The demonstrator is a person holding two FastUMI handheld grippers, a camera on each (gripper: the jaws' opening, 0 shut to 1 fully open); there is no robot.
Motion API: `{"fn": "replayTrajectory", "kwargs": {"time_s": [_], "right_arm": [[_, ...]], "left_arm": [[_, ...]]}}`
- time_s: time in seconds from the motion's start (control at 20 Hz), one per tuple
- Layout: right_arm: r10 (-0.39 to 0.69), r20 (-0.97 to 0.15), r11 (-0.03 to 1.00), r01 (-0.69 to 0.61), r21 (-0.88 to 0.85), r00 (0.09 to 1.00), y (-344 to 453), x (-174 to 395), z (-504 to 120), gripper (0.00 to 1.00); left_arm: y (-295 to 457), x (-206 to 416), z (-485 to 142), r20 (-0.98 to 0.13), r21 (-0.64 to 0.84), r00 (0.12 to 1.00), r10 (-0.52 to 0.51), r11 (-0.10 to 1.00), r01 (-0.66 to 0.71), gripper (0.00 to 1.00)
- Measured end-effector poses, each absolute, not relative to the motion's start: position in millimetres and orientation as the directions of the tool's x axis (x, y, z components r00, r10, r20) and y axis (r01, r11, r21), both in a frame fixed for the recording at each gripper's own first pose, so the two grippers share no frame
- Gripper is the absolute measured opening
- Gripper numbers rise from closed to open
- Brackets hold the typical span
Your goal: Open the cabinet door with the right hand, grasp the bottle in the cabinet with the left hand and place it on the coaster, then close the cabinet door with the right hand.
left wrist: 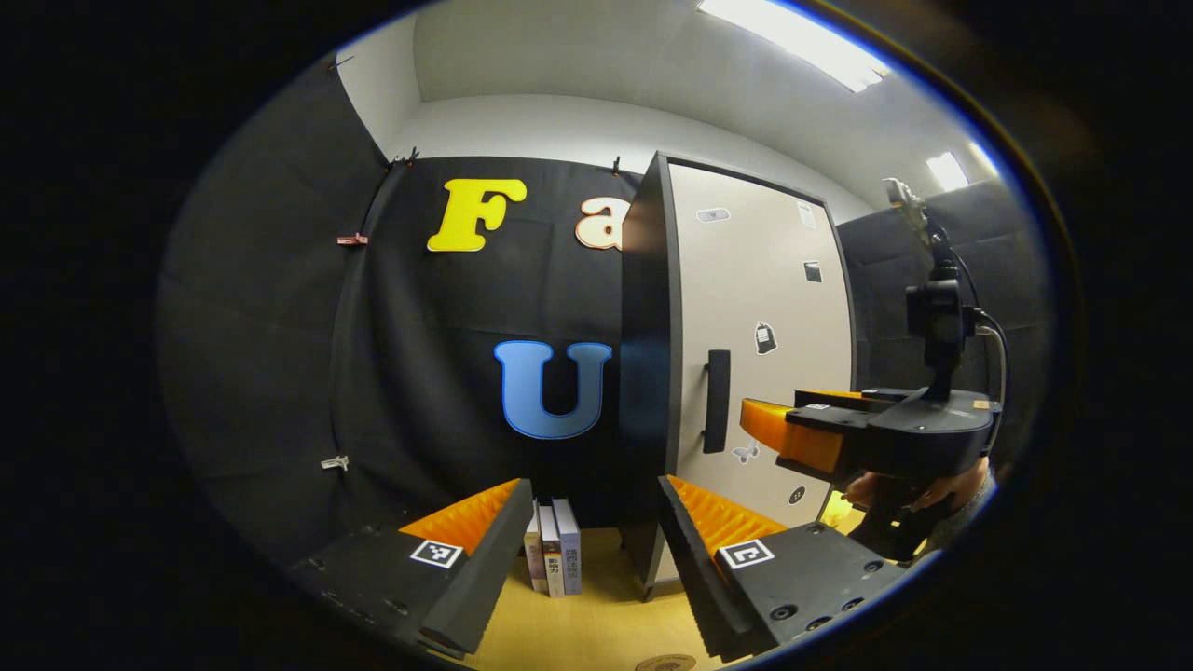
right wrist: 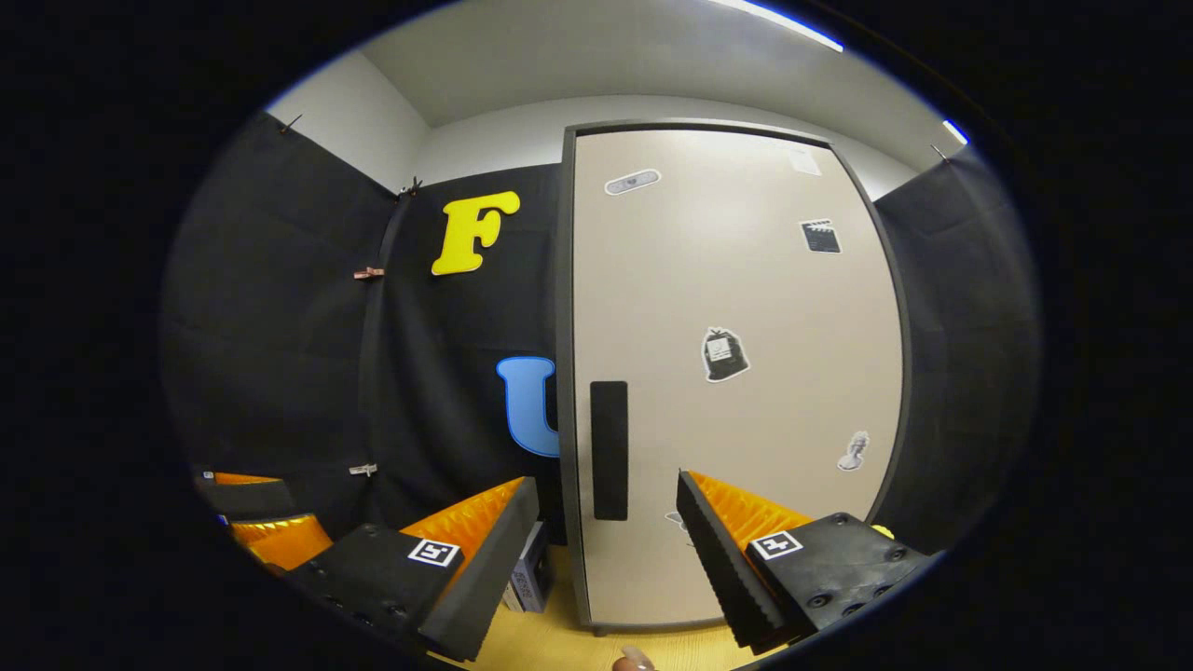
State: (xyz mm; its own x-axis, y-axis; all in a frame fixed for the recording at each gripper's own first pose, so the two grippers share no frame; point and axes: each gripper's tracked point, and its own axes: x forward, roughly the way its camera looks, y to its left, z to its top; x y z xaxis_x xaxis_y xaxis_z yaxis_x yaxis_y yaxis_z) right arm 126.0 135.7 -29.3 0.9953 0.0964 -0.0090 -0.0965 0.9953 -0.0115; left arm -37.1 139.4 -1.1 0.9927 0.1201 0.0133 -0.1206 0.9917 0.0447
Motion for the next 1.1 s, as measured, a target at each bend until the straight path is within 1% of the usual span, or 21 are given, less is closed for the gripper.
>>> {"fn": "replayTrajectory", "kwargs": {"time_s": [0.1,0.25,0.3,0.45,0.5,0.75,0.8,0.85,0.9,0.95,1.0,1.1], "right_arm": [[0.073,-0.005,0.997,-0.073,-0.029,0.997,139,142,-33,0.97],[0.035,-0.014,0.999,-0.035,-0.009,0.999,139,165,-41,0.97],[0.019,-0.024,1.0,-0.019,0.0,1.0,137,173,-45,0.93],[-0.033,-0.037,0.999,0.034,0.016,0.999,131,194,-51,0.88],[-0.046,-0.034,0.999,0.046,0.018,0.998,130,200,-53,0.85],[-0.089,-0.009,0.996,0.09,0.02,0.996,124,225,-54,0.85],[-0.102,-0.001,0.995,0.102,0.016,0.995,121,226,-53,0.73],[-0.1,-0.003,0.995,0.1,0.013,0.995,121,229,-54,0.7],[-0.096,-0.01,0.995,0.096,0.011,0.995,122,231,-56,0.61],[-0.089,-0.006,0.996,0.089,0.007,0.996,125,231,-55,0.63],[-0.087,-0.006,0.996,0.087,-0.005,0.996,129,225,-54,0.6],[-0.101,0.008,0.993,0.102,-0.058,0.995,127,228,-56,0.33]], "left_arm": [[149,-37,-5,0.004,0.043,0.992,0.127,0.991,-0.127,0.84],[161,-35,-8,-0.01,0.039,0.991,0.135,0.99,-0.135,0.84],[165,-36,-9,-0.011,0.04,0.99,0.14,0.989,-0.139,0.84],[176,-37,-10,-0.018,0.044,0.988,0.151,0.988,-0.15,0.84],[180,-37,-13,-0.024,0.044,0.988,0.153,0.987,-0.151,0.84],[185,-39,-21,-0.053,0.041,0.985,0.161,0.986,-0.159,0.84],[187,-38,-22,-0.055,0.041,0.985,0.163,0.986,-0.161,0.84],[187,-38,-21,-0.056,0.041,0.985,0.164,0.986,-0.162,0.84],[188,-38,-21,-0.057,0.039,0.985,0.165,0.986,-0.163,0.84],[188,-38,-21,-0.059,0.034,0.985,0.165,0.986,-0.163,0.84],[188,-39,-23,-0.063,0.03,0.984,0.165,0.986,-0.163,0.84],[187,-41,-22,-0.067,0.024,0.984,0.165,0.986,-0.164,0.84]]}}
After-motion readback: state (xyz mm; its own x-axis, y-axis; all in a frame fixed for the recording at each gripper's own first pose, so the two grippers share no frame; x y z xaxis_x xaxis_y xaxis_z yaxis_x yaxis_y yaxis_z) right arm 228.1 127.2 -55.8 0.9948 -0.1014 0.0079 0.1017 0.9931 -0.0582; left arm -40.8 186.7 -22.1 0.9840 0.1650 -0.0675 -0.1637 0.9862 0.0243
